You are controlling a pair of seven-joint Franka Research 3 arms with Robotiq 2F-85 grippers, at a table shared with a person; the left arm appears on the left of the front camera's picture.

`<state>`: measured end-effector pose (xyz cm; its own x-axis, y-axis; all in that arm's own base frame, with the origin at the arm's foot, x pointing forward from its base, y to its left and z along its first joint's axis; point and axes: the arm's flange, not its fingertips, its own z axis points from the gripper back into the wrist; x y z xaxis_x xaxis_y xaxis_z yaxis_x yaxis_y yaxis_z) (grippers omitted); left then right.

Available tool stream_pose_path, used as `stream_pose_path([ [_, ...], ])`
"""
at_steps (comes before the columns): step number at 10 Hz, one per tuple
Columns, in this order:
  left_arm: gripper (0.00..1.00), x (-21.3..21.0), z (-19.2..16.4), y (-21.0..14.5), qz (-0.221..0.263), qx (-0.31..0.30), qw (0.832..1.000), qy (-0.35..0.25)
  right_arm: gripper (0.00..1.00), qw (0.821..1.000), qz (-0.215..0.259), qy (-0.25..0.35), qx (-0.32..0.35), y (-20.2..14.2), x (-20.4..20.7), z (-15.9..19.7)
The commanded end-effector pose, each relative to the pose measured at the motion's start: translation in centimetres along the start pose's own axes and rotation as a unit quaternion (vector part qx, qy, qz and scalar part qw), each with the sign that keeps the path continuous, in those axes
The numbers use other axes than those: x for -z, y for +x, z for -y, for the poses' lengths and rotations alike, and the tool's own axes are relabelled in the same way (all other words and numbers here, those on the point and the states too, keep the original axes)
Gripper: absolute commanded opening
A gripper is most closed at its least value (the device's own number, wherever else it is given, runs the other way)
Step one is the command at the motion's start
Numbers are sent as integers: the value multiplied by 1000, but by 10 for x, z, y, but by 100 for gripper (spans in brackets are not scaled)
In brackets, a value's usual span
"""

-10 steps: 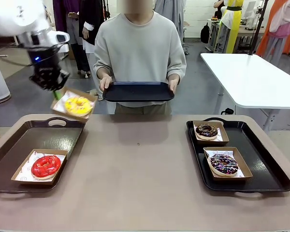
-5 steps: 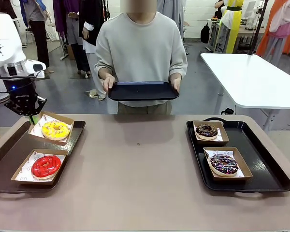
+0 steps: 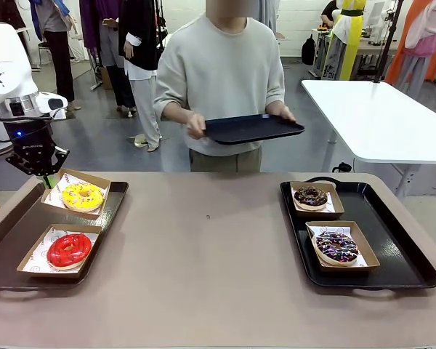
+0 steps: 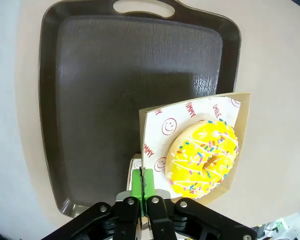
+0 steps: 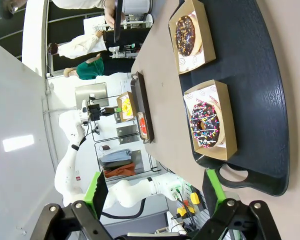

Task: Individually package the donuts and arrange them on the tray.
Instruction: Place the picked Paper togo box on the Handle tray.

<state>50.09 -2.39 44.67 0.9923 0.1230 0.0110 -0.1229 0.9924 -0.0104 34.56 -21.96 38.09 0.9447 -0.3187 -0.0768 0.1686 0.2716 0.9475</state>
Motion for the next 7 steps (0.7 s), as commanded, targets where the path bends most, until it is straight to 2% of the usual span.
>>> stream_pose_path([
  [1, 1, -1, -2, -1, 0, -3, 1000, 0, 100, 1000, -6, -2, 2, -1, -2, -2],
  [3, 1, 0, 0, 0, 0, 0, 1000, 0, 100, 1000, -6, -2, 2, -1, -2, -2],
  [5, 1, 9, -1, 24, -7, 58, 998, -23, 100, 1000, -6, -2, 2, -1, -2, -2],
  [7, 1, 23, 3, 41, -13, 58, 998, -30, 100, 1000, -6, -2, 2, -1, -2, -2],
])
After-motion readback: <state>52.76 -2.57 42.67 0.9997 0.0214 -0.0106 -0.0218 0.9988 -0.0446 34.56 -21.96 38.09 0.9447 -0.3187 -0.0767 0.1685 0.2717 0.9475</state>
